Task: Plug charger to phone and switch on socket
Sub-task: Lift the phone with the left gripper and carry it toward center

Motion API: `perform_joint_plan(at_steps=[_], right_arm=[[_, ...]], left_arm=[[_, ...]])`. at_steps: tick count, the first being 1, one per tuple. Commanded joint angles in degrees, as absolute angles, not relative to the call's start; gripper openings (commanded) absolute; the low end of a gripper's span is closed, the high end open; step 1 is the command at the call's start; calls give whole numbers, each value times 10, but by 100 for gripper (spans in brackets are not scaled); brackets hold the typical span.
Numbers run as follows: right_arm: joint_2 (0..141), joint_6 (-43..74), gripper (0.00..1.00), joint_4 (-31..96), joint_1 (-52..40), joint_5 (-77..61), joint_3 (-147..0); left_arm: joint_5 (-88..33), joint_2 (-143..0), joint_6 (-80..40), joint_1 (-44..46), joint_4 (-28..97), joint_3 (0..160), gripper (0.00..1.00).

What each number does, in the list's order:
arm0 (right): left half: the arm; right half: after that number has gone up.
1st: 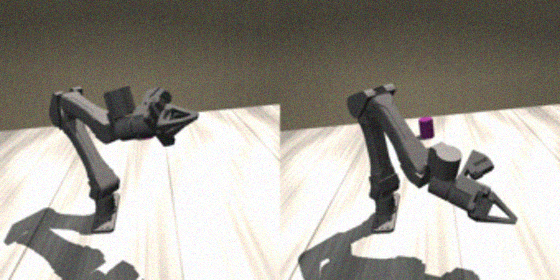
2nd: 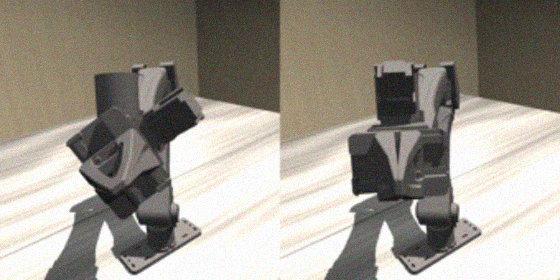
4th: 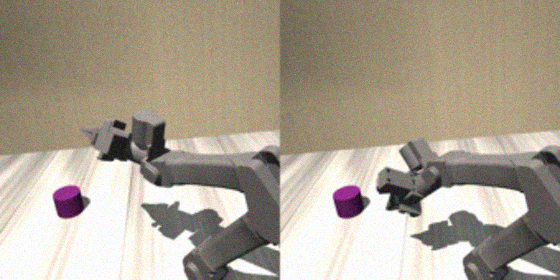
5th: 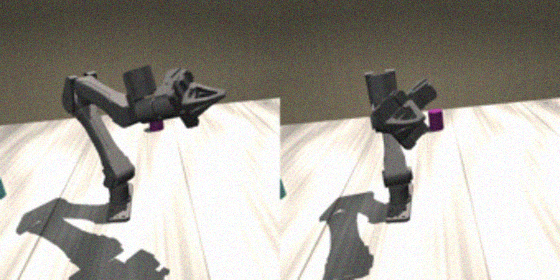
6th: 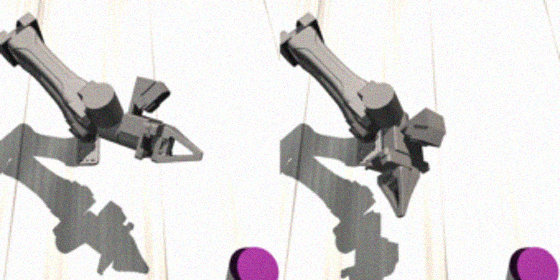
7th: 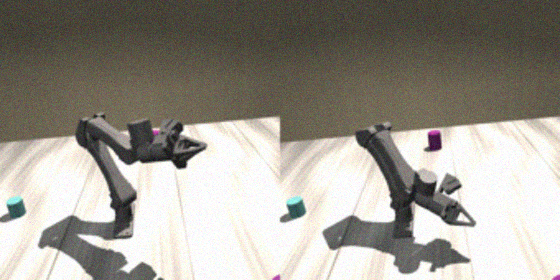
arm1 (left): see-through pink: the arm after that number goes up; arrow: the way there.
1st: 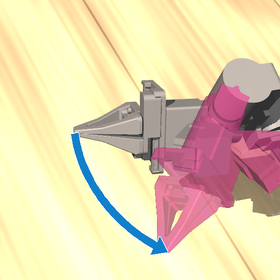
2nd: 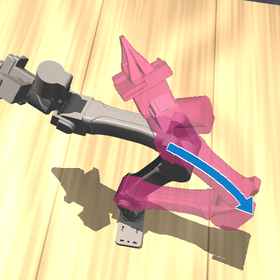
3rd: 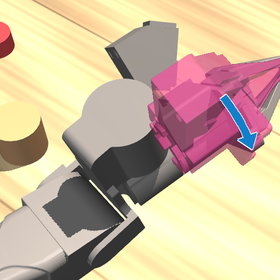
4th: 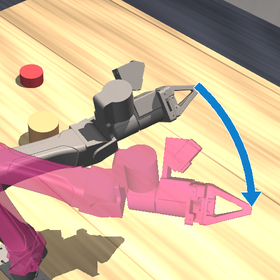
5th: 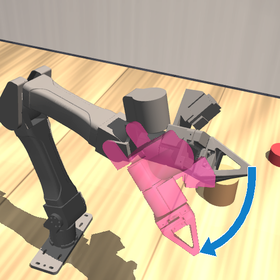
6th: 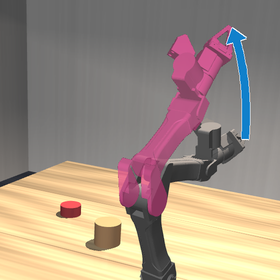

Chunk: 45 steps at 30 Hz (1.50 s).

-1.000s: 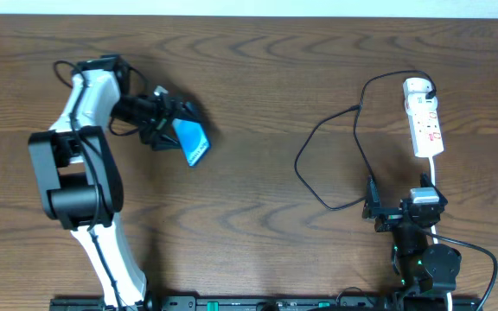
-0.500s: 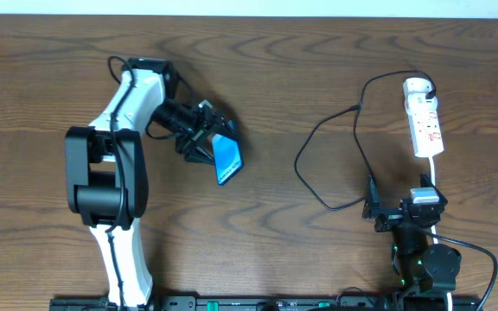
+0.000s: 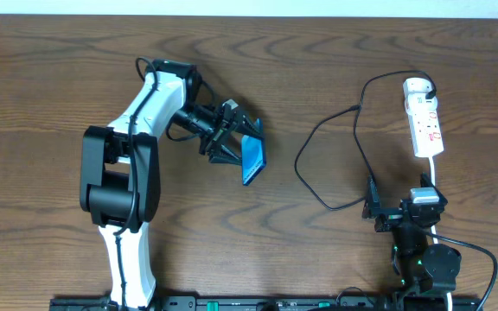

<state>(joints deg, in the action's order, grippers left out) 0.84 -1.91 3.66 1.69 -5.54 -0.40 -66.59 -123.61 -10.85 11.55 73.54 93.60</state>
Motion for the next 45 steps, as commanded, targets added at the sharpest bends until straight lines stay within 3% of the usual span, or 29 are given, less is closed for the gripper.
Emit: perform_joint_plan(at_steps=[1, 17, 45], right_arm=[[4, -13, 99, 39, 18, -53, -3], [4, -13, 99, 39, 18, -53, -3], [4, -13, 99, 39, 18, -53, -3]], left_arm=[[-716, -1213, -113, 123, 736, 934, 73], [-716, -1213, -278, 168, 609, 934, 73], [-715, -1213, -282, 169, 609, 934, 73]])
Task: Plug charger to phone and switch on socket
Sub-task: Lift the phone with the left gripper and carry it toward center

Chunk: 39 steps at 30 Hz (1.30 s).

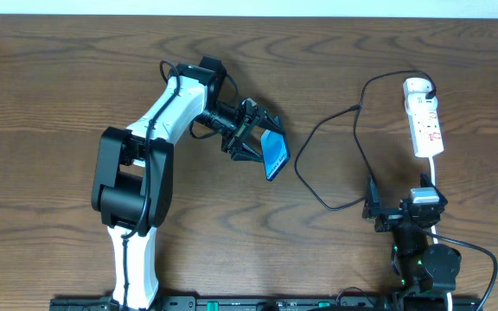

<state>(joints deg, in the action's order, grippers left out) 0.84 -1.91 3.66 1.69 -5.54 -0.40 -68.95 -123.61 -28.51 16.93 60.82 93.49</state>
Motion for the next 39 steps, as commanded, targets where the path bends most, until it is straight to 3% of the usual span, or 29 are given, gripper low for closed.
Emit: perform_joint_plan(at_steps=[1, 39], right_arm=[[4, -13, 99, 39, 18, -53, -3], [4, -13, 99, 39, 18, -53, -3]], left_arm=[[-715, -1213, -282, 169, 609, 934, 73], [-735, -1213, -268, 168, 596, 934, 73]])
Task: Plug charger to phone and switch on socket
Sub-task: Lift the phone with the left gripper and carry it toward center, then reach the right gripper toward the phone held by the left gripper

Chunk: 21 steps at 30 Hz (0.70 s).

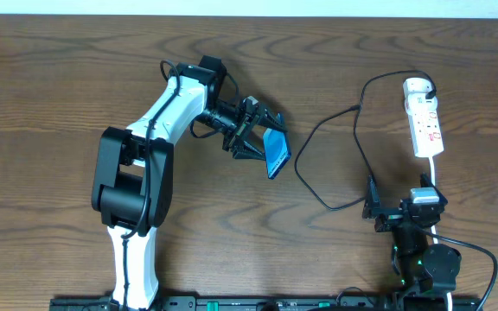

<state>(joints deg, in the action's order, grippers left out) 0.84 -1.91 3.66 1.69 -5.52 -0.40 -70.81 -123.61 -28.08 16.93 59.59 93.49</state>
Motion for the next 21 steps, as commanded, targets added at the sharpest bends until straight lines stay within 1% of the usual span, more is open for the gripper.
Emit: perform_joint_plan(at_steps=[1, 12, 16, 18, 21], right_arm=[[4, -13, 99, 39, 18, -53, -3], [4, -13, 99, 39, 18, -53, -3], [4, -13, 99, 39, 18, -53, -3], [4, -14, 99, 39, 18, -53, -3], [4, -14, 99, 39, 18, -53, -3]], left_arm=[[-735, -1213, -268, 168, 596, 934, 73], [-735, -1213, -277, 167, 595, 934, 73], [-728, -1213, -281, 160, 558, 934, 73], [-666, -1213, -297, 155, 512, 934, 73], [-582, -1213, -319, 149, 482, 934, 73]])
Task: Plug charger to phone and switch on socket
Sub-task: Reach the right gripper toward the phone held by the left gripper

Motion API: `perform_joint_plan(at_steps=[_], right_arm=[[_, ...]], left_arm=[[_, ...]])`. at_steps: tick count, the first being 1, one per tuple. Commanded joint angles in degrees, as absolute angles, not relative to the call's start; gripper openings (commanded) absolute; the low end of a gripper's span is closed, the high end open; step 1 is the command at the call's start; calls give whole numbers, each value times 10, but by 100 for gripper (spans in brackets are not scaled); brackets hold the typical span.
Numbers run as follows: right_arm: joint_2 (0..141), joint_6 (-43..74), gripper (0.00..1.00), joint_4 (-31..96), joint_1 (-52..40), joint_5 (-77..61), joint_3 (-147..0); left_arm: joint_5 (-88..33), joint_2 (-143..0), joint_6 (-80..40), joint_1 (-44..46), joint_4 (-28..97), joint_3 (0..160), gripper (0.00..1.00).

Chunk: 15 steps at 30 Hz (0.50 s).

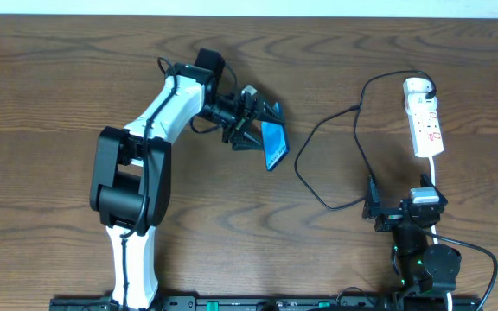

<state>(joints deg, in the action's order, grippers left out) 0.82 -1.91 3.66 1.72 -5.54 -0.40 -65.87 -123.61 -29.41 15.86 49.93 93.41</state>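
Note:
The overhead view shows the blue phone (pixel 274 146) tilted on edge near the table's middle, with my left gripper (pixel 264 133) shut on its upper end. A white power strip (pixel 424 117) lies at the far right. Its black charger cable (pixel 311 147) loops left toward the phone and back to the right. The cable's free end runs in by my right gripper (pixel 373 207), which rests at the near right, looks open and holds nothing. The plug itself is too small to make out.
The brown wooden table (pixel 76 69) carries nothing else. My left arm (pixel 158 117) reaches diagonally from the near left edge. The right arm's base (pixel 422 259) sits at the near right, just below the power strip.
My left gripper with the phone has shifted slightly toward the far side and its wrist has turned, so the phone's blue face shows more. The right arm, cable and power strip have not moved.
At the oldest moment my left gripper held the phone left of the table's middle. Later it held the phone further right, near the cable loop, and stayed there. Now it is a touch farther back with the wrist turned. The right arm stayed parked.

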Motion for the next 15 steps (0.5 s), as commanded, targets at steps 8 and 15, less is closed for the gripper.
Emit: perform_joint_plan(at_steps=[8, 15], right_arm=[[4, -13, 99, 38, 18, -53, -3], [4, 211, 99, 34, 18, -118, -3]], left_arm=[[-565, -1200, -338, 105, 396, 937, 73], [-565, -1133, -330, 87, 405, 937, 73]])
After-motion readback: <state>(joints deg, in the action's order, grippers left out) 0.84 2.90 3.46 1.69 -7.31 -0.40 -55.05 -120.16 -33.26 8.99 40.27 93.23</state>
